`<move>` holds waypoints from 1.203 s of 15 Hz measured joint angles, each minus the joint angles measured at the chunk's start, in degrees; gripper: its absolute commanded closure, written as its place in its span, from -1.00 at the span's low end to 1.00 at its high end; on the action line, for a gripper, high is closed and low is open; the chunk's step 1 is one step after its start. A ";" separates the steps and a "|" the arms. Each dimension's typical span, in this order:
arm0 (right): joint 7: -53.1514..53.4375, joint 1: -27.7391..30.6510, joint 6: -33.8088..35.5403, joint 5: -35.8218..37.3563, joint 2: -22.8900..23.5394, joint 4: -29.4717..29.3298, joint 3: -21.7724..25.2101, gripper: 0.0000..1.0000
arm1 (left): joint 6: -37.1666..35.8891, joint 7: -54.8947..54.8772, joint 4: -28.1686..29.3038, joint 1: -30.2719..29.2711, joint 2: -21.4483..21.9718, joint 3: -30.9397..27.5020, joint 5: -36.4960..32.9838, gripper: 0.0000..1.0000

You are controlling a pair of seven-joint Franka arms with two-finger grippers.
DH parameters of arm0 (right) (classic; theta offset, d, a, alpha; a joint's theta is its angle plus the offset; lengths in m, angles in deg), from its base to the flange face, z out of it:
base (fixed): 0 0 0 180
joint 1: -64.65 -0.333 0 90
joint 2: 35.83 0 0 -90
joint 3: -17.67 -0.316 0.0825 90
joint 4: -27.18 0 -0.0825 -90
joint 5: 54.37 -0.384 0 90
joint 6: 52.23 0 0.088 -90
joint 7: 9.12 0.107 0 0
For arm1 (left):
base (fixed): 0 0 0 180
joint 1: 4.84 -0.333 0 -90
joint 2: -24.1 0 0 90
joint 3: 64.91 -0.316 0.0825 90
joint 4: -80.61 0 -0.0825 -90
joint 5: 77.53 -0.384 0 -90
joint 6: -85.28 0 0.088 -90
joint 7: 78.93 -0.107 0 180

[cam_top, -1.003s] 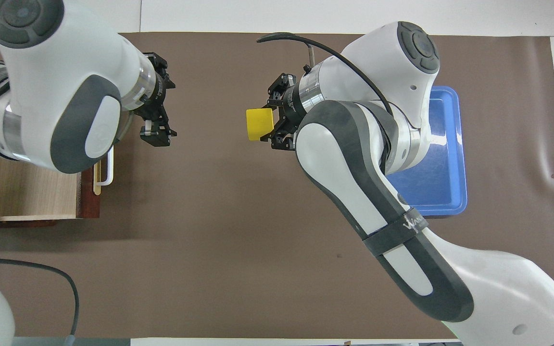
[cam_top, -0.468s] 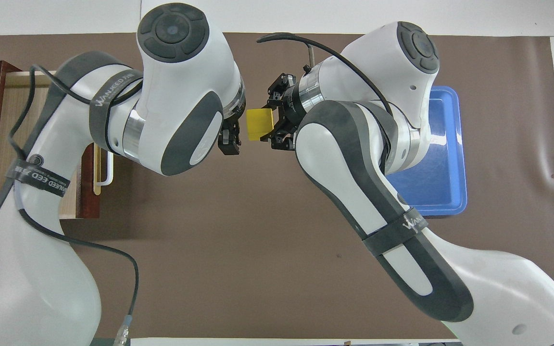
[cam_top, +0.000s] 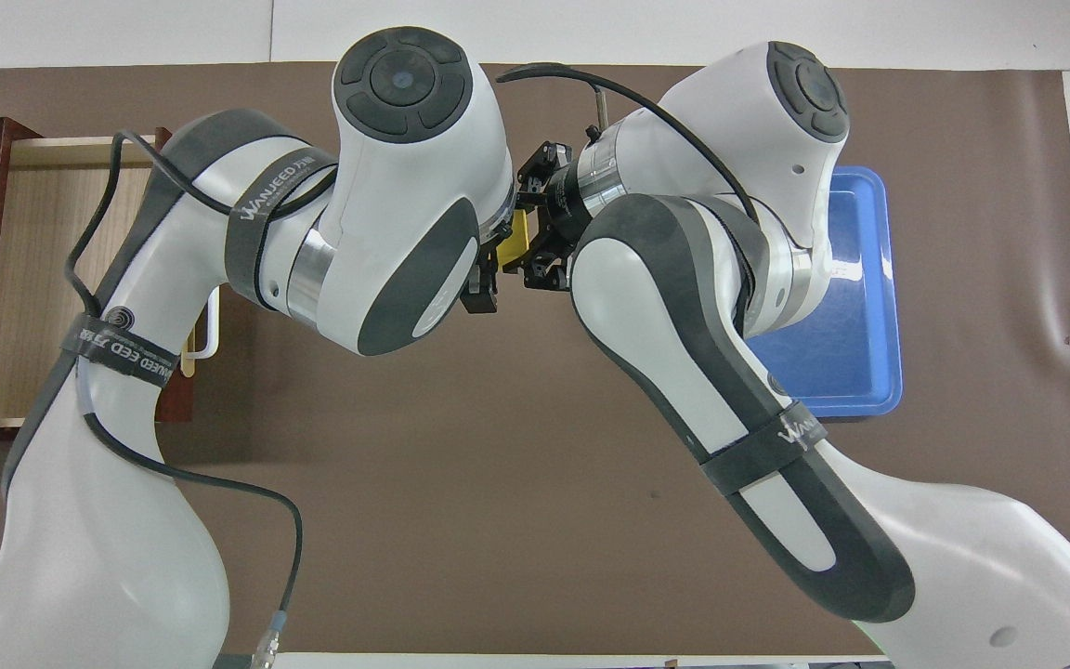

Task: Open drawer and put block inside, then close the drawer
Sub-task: 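Reach the left gripper to the yellow block held by the right gripper, then grasp the block with the left gripper while the right gripper opens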

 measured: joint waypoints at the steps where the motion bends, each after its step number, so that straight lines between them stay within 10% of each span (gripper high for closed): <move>1: 0.00 0.00 0.00 0.00 0.00 0.00 0.00 1.00 | -0.06 0.03 -0.01 0.01 0.00 -0.01 0.00 -0.61; 4: 0.00 0.00 0.02 0.00 0.00 0.00 0.00 1.00 | -0.30 0.20 -0.04 0.04 0.00 -0.03 -0.01 1.00; 18: 0.12 -0.10 0.39 -0.05 0.05 0.07 -0.24 1.00 | -0.84 0.84 -0.11 0.04 0.00 -0.34 -0.20 1.00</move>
